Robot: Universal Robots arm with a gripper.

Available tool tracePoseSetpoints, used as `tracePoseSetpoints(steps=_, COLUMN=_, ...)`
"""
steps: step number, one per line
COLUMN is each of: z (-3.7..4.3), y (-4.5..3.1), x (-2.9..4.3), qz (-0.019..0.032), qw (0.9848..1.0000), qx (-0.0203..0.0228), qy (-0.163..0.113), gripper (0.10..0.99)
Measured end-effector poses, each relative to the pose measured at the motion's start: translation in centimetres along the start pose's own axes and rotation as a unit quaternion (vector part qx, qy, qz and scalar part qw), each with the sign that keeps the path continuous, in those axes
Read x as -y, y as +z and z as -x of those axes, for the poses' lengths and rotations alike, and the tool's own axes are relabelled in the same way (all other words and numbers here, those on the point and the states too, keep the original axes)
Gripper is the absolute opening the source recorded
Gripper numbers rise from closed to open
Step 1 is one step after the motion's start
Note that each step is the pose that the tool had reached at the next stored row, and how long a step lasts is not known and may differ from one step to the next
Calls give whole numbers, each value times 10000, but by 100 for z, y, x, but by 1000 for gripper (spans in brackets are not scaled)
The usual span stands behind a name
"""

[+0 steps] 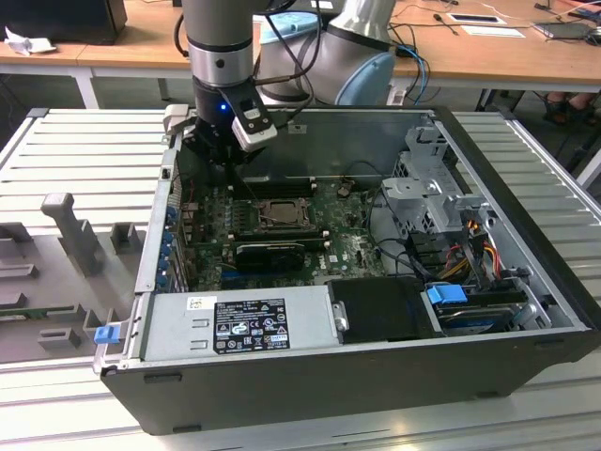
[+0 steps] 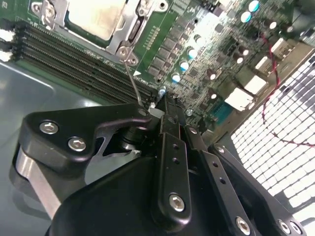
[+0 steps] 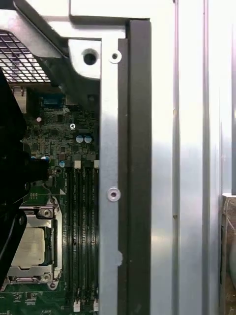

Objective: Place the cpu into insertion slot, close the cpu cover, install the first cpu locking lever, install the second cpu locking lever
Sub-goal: 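Install the first cpu locking lever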

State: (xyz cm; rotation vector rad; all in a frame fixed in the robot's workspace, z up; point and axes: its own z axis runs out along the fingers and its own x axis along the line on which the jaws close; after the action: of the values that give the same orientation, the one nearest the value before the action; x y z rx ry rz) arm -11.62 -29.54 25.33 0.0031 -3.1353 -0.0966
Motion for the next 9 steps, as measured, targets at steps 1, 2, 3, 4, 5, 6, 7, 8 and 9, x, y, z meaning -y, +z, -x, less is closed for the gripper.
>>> tracePoseSetpoints(steps=1, z=0, y=1, x=-16, qz=0, qw=10000, qx=0, qy=-2, gripper=106)
tracePoseSetpoints(steps=2, z=1, y=2, x=-24, qz=0, qw=10000, qx=0, qy=-4, gripper=106)
tracePoseSetpoints(steps=3, z=1, y=2, x=-33, qz=0, qw=10000, qx=0, qy=-5, gripper=106)
tracePoseSetpoints(steps=4, z=1, y=2, x=-37, qz=0, qw=10000, qx=-1, qy=-15, gripper=106)
tracePoseSetpoints(steps=5, z=1, y=2, x=-37, qz=0, qw=10000, qx=-1, qy=-24, gripper=106)
tracePoseSetpoints(steps=6, z=10, y=2, x=-37, qz=-1, qw=10000, qx=-2, qy=-29, gripper=106)
tracePoseSetpoints(steps=7, z=21, y=3, x=-37, qz=0, qw=10000, qx=-2, qy=-32, gripper=106)
tracePoseSetpoints(steps=8, z=33, y=2, x=-37, qz=0, qw=10000, qx=-2, qy=-33, gripper=106)
tracePoseSetpoints(steps=9, z=51, y=2, x=-37, qz=-1, qw=10000, qx=-3, qy=-35, gripper=106)
